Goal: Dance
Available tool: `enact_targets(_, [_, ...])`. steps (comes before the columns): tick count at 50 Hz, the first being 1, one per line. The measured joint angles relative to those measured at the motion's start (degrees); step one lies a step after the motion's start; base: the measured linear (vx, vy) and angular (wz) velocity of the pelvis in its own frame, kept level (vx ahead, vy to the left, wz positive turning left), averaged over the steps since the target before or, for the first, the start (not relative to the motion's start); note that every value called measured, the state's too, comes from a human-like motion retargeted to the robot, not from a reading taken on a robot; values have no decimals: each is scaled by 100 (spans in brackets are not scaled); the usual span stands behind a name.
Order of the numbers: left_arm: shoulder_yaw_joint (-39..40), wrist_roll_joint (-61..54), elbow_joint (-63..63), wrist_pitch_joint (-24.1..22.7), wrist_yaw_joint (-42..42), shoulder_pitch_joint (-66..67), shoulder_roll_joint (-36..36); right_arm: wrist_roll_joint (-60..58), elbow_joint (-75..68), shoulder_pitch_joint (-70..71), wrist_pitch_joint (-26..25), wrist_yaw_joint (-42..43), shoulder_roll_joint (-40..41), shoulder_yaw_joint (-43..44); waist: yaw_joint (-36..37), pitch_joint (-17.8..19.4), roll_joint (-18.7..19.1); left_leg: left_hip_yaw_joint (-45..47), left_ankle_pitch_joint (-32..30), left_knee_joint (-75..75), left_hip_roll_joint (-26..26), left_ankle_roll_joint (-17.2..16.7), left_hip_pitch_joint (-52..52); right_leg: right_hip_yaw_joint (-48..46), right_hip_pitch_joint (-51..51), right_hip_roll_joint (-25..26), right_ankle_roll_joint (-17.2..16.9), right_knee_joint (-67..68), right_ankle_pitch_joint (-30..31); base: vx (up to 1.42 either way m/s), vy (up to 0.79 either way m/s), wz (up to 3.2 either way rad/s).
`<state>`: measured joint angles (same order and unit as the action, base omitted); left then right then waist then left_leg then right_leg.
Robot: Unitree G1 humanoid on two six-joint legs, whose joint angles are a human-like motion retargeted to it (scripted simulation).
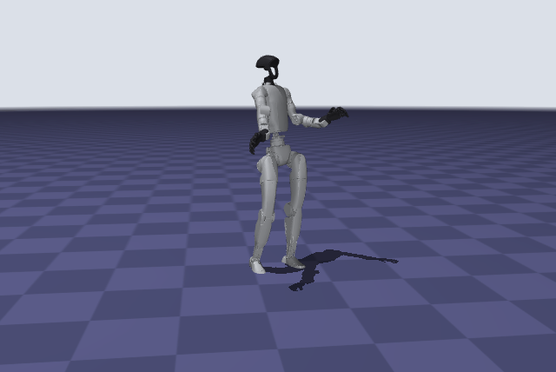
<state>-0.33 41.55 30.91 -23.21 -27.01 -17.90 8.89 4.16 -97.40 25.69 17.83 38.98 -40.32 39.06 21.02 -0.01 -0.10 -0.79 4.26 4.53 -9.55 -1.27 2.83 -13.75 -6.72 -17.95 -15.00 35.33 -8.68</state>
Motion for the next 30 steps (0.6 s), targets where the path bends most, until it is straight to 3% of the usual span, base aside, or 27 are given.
enact_targets(2, [89, 1175, 1347, 285, -895, -680, -837, 145, 0, 398, -430, -301, 812, -260, 103, 11, 29, -175, -26, 61, 122, -48, -78, 88, 28, 195, 0, -132, -32, -24, -15, 84])
enact_targets(5, [37, 1436, 2951, 1450, -2254, -1570, -1445, 19, 0, 1200, -865, -670, 1905, -1049, 248, -174, 65, -203, -39, 143, 473, -159, -453, 370, -68, 639, 0, -603, 157, -32, -28, 54])
enact_targets(10, [960, 450, 6408, 2095, -3529, -3781, -1059, -647, 0, 2782, -1988, -620, 3610, -2778, 17, -503, -122, -484, 37, 368, 821, -408, -1056, 397, -233, 845, 0, -1243, 638, -17, -31, 73])
enact_targets(13, [1697, -557, 6649, 2932, -3594, -4094, -652, -1236, 12, 3621, -2424, -663, 4424, -3320, -78, -586, -200, -582, 157, 486, 1022, -588, -1151, 1043, -143, 1111, 0, -1543, 695, 2, -29, 63])
enact_targets(15, [2240, -1128, 6649, 2583, -3185, -4243, -429, -1731, 243, 3959, -2642, -291, 4853, -3481, -127, -609, -159, -655, 209, 586, 1174, -670, -1166, 1174, 42, 1239, 0, -1756, 738, 3, -12, 76])
enact_targets(17, [2403, -2316, 6649, 2081, -3243, -4372, -106, -2208, 576, 4146, -2735, 128, 5226, -3686, -164, -615, -163, -548, 259, 675, 1095, -593, -1185, 791, 335, 921, 0, -2101, 738, 2, 18, 91])
enact_targets(20, [2573, -2975, 6649, 2320, -3301, -4522, 261, -2653, 1046, 4264, -2552, 435, 5429, -4052, -374, -611, -519, -493, 509, 982, 675, -353, -1343, -154, 839, 391, 58, -2519, 644, -7, 7, 172])
enact_targets(23, [2503, -3020, 6649, 2210, -3382, -4805, 608, -2726, 1647, 4263, -2255, 307, 5541, -4406, -676, -484, -640, -805, 896, 2124, 531, -252, -1985, -264, 955, 325, 31, -2630, 638, -25, -10, 177])
enact_targets(25, [2498, -3028, 6649, 1952, -3388, -4963, 851, -2668, 2064, 4201, -2112, 155, 5668, -4673, -615, -518, -697, -211, 1110, 2911, 763, -357, -2492, -190, 870, 355, 91, -2686, 483, -32, 2, 52])
enact_targets(27, [2578, -3089, 6649, 1812, -3487, -5000, 1265, -2739, 2535, 4016, -1900, -90, 5884, -4995, -800, -589, -491, 208, 1048, 3364, 1263, -358, -2782, -200, 865, 555, 63, -2654, 333, -11, 12, 50])
enact_targets(30, [2567, -2894, 6649, 1928, -3677, -4753, 2035, -3181, 3086, 3652, -1287, -141, 6236, -5590, -901, -250, 88, 183, 776, 3693, 1605, -534, -2594, 161, 1296, 949, 0, -2545, 220, 9, 12, -26])
